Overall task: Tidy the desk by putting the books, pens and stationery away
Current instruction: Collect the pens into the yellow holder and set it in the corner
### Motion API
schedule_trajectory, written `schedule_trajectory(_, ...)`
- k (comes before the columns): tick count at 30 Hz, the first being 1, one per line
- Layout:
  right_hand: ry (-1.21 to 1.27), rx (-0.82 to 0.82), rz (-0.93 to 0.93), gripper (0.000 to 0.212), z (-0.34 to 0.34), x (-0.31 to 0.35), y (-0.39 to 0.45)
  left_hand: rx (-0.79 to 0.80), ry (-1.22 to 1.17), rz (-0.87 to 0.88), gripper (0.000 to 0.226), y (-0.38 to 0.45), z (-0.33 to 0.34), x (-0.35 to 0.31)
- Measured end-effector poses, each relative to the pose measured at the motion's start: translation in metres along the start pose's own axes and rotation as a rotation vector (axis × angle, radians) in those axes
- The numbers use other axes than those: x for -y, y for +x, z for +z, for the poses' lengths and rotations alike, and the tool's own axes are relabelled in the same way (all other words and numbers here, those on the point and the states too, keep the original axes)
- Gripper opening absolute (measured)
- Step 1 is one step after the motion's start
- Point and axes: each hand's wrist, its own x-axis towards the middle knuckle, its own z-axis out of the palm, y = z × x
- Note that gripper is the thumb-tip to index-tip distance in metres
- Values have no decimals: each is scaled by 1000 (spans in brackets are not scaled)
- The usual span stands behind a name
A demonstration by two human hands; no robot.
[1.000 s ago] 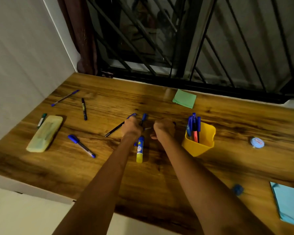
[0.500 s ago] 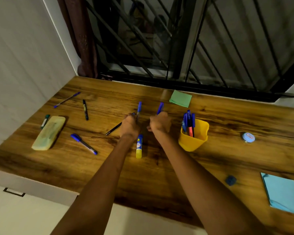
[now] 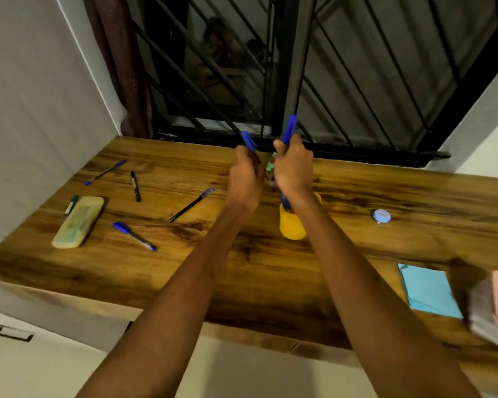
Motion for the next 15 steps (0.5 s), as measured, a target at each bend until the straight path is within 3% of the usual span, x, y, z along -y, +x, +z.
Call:
schedule_trajectory(5, -6, 15, 50, 25, -41, -23, 13, 156, 66, 46, 31, -10, 24, -35)
schedule_trajectory(8, -77, 59, 103, 26, -49, -41, 13, 232, 183, 1, 29, -16, 39, -38)
schedule_trajectory(15, -227, 231, 151, 16, -42, -77, 7, 241, 390, -47, 27, -26, 58, -25)
